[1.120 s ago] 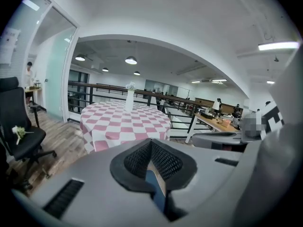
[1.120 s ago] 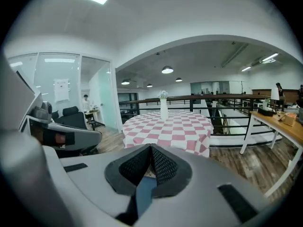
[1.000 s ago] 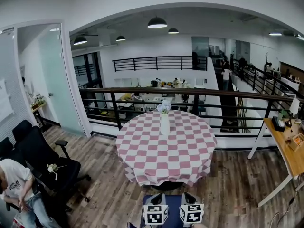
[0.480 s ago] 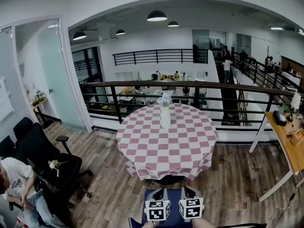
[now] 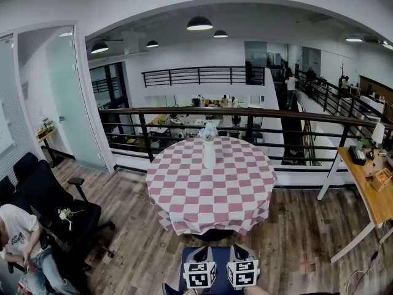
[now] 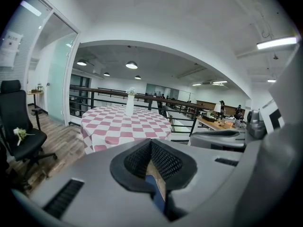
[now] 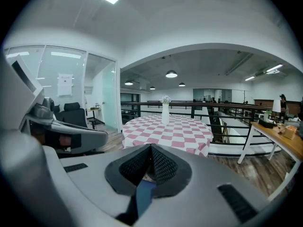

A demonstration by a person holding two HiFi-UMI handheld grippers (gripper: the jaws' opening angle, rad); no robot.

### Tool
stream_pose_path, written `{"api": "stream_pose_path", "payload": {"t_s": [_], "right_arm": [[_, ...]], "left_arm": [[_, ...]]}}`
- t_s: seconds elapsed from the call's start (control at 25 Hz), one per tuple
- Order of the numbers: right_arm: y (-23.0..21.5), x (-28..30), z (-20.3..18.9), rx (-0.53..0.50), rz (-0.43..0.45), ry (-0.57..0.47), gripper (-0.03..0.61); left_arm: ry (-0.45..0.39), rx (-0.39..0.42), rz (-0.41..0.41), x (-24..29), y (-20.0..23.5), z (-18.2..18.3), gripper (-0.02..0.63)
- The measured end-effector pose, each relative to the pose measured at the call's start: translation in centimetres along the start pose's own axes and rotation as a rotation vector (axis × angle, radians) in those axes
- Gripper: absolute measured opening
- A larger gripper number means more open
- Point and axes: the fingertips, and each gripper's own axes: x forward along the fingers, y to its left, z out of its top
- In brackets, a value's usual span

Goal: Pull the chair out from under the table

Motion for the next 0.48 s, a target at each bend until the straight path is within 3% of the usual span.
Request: {"api": "stream_pose_path", "payload": {"t_s": [0.48], "right_arm": [[-0.1,0.0,0.1,-0.012,-0.006,-0.006,0.018]], "left_arm": [[-0.009,-0.007,-0.019,-0.1,-1.0,0.2,0.002]]}}
